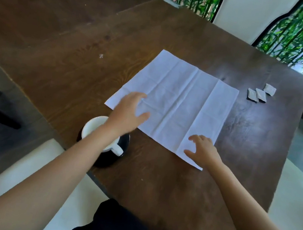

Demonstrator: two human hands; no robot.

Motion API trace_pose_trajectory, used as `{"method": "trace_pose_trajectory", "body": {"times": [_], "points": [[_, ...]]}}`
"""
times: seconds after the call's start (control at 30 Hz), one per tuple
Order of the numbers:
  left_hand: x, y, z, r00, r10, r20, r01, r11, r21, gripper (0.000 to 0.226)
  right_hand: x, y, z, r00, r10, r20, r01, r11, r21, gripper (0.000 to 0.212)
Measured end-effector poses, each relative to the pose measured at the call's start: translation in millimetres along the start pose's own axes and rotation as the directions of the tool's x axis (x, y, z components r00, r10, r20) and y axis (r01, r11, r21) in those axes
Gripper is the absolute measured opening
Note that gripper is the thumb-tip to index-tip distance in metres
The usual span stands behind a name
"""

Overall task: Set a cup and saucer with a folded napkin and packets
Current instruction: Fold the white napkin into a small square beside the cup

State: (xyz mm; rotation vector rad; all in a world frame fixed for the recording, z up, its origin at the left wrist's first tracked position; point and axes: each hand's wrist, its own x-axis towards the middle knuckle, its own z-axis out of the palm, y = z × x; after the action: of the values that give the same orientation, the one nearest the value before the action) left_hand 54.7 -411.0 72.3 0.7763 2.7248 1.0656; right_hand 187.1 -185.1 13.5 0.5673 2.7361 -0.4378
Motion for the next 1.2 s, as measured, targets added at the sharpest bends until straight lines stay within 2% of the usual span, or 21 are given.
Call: {"method": "trace_pose_trajectory", "body": {"times": [0.1, 0.17, 0.27, 0.33, 0.43, 0.53, 0.63, 0.7, 0.77, 0.83, 0.9, 1.0, 1.07, 1.2], "points": [[5, 24, 50, 0.958, 0.047, 0.284, -0.065, 0.996, 0.054, 0.055, -10, 16, 7, 0.998, 0.009, 0.069, 0.004, 0.982, -0.190, 0.063], [1, 32, 80, 0.900, 0.028, 0.435, -0.085, 0.990, 0.114, 0.059, -16, 23, 16, 0.999, -0.046, 0.029, 0.052, 0.974, -0.223, 0.055], [-7, 34, 111, 0.840, 0.003, 0.542, -0.127, 0.973, 0.191, 0.063, -20, 27, 24, 0.990, -0.111, -0.092, 0.083, 0.960, -0.267, 0.030], [-14, 33, 123, 0.822, -0.026, 0.569, -0.146, 0.956, 0.255, 0.064, -20, 27, 23, 0.983, -0.123, -0.133, 0.080, 0.953, -0.291, 0.024], [-22, 33, 133, 0.855, 0.001, 0.519, -0.189, 0.932, 0.309, 0.063, -18, 23, 19, 0.974, -0.124, -0.192, 0.069, 0.960, -0.270, 0.020], [-24, 39, 138, 0.918, 0.090, 0.387, -0.175, 0.966, 0.191, 0.049, -17, 15, 12, 0.961, -0.168, -0.220, 0.120, 0.969, -0.216, 0.019], [-24, 47, 136, 0.954, 0.114, 0.277, -0.142, 0.986, 0.083, 0.023, -20, 12, 6, 0.938, -0.226, -0.262, 0.221, 0.974, -0.051, 0.019], [-26, 46, 135, 0.966, 0.085, 0.245, -0.100, 0.994, 0.050, 0.025, -21, 17, 2, 0.932, -0.243, -0.269, 0.278, 0.956, 0.098, 0.023], [-29, 42, 132, 0.976, 0.061, 0.208, -0.060, 0.998, -0.009, 0.024, -21, 27, -4, 0.944, -0.252, -0.213, 0.296, 0.931, 0.212, 0.034], [-32, 38, 128, 0.987, 0.029, 0.157, -0.015, 0.996, -0.086, 0.024, -17, 43, -11, 0.953, -0.265, -0.144, 0.290, 0.936, 0.200, 0.051], [-35, 37, 123, 0.992, -0.026, 0.120, 0.048, 0.982, -0.180, 0.024, -9, 60, -17, 0.962, -0.245, -0.122, 0.260, 0.956, 0.132, 0.057], [-40, 40, 115, 0.990, -0.068, 0.123, 0.106, 0.937, -0.333, 0.023, 7, 80, -29, 0.962, -0.195, -0.191, 0.212, 0.974, 0.073, 0.045], [-42, 40, 112, 0.989, -0.073, 0.125, 0.119, 0.900, -0.420, 0.029, 19, 88, -38, 0.961, -0.164, -0.221, 0.181, 0.982, 0.060, 0.039], [-38, 47, 107, 0.985, -0.151, 0.083, 0.172, 0.870, -0.462, 0.042, 50, 97, -53, 0.967, -0.114, -0.229, 0.122, 0.992, 0.023, 0.032]]}}
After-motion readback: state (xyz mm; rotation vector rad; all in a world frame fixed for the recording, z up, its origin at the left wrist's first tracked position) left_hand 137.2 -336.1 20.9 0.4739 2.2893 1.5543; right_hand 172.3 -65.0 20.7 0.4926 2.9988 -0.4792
